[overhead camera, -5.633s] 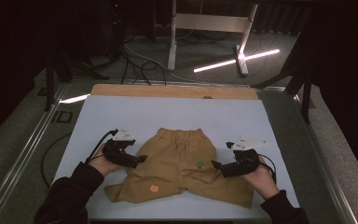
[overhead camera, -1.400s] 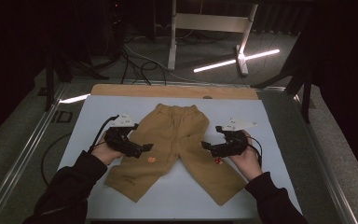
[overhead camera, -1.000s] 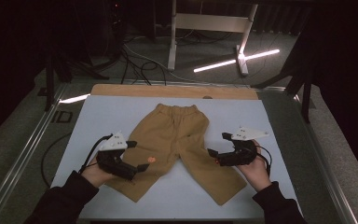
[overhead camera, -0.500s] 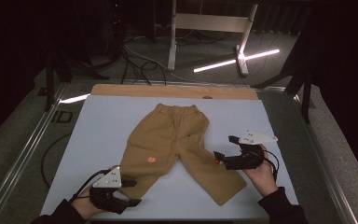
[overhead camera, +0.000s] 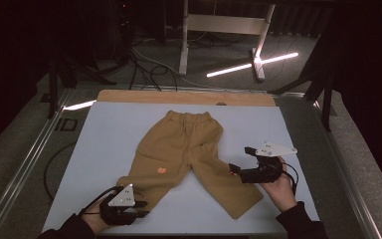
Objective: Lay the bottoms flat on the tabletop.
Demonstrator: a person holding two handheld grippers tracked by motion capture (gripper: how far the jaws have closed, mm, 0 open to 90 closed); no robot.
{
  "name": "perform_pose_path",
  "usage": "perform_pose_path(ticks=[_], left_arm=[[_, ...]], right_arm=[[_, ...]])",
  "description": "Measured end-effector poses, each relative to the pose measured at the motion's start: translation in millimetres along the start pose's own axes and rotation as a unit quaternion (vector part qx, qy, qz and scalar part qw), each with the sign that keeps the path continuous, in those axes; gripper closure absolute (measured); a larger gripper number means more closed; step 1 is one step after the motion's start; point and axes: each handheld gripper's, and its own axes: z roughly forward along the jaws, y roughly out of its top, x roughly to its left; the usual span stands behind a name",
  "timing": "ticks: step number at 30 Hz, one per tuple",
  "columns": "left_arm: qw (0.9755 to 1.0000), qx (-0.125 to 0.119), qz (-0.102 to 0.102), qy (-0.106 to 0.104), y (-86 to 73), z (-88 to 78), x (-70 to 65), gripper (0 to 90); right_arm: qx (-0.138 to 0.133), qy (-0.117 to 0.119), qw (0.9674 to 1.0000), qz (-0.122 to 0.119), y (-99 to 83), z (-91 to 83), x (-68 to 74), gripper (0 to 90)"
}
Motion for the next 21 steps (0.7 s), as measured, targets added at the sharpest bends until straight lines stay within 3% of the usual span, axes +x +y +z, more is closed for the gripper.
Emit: perform_pose_path(ticks=[1,3,8,14,21], left_arm=[[1.0,0.004,-0.004,-0.003,0.9,-0.5,1.8,84.3],[0.9999,0.008,-0.01,-0.004,3.4,-0.3,1.4,87.9],[0.9988,-0.011,0.008,-0.047,17.7,-5.8,-13.0,88.3],[0.9961,-0.042,0.018,-0.075,38.0,-13.2,-27.5,88.2],[0.9936,-0.033,0.025,-0.105,43.3,0.1,-36.3,87.9]], right_arm=[[0.0,0.0,1.0,-0.002,0.1,0.2,0.3,14.4],[0.0,0.001,1.0,-0.006,0.5,0.2,1.1,14.4],[-0.001,-0.002,1.0,-0.007,1.3,-1.7,1.9,14.4],[-0.005,-0.002,1.0,-0.008,2.2,-4.4,2.4,14.5],[-0.008,-0.001,0.9999,-0.007,1.6,-6.2,4.8,14.5]])
